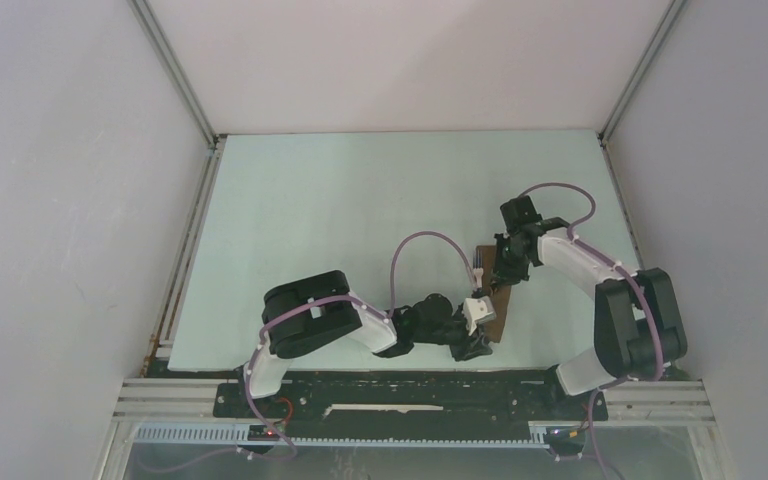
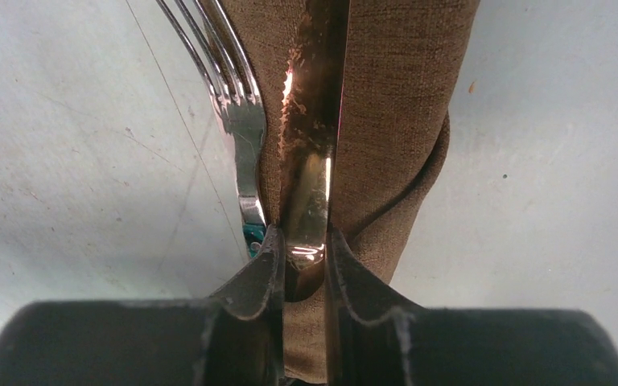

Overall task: Fold the napkin into a case and place the utensils inside
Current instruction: Insert the knife into the folded napkin.

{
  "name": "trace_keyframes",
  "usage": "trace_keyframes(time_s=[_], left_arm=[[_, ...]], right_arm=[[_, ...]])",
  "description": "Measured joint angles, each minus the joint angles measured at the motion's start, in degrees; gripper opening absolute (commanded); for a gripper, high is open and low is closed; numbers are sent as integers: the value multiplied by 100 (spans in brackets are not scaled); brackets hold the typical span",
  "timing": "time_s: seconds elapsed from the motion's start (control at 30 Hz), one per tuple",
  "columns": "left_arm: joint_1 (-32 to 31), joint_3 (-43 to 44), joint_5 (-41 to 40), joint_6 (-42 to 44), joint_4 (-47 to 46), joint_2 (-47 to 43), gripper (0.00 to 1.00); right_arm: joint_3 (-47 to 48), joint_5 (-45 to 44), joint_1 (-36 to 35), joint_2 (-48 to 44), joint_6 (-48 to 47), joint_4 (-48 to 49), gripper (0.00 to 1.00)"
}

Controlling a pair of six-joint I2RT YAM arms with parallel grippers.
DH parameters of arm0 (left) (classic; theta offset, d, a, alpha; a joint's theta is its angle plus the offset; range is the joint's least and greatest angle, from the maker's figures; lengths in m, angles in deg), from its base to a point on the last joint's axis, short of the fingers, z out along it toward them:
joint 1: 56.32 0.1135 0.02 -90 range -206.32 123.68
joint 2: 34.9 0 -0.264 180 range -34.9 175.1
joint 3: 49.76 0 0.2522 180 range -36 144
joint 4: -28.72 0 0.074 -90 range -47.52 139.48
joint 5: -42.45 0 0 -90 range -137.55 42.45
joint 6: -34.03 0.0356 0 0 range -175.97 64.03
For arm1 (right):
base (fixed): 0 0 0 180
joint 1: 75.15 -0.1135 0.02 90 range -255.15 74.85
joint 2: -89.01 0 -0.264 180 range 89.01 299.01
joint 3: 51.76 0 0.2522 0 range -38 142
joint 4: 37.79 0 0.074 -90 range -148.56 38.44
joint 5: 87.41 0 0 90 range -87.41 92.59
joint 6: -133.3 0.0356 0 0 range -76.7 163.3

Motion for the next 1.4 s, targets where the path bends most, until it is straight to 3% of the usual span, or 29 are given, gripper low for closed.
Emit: trace_keyframes(time_s=[0.27,0.63,0.83,1.03,1.4], left_arm=[[9,-68,13,-20,90,-125,49],[96,-592,87,-24,343,-1187,54],[96,-1080,201,-170,306,-1631,54],[96,-1552,149,-332,317,-1976,54],[96,-1755,-116,-437,275,-2651,54]], right_arm=[[0,-26,-28,208,-48,-186,41],[173,-39,-68,-151,-164,-636,49],[249,210,-50,-437,-306,-415,45],[549,328,-144,304,-326,-85,43],[557,-50,-470,874,-245,28,20]])
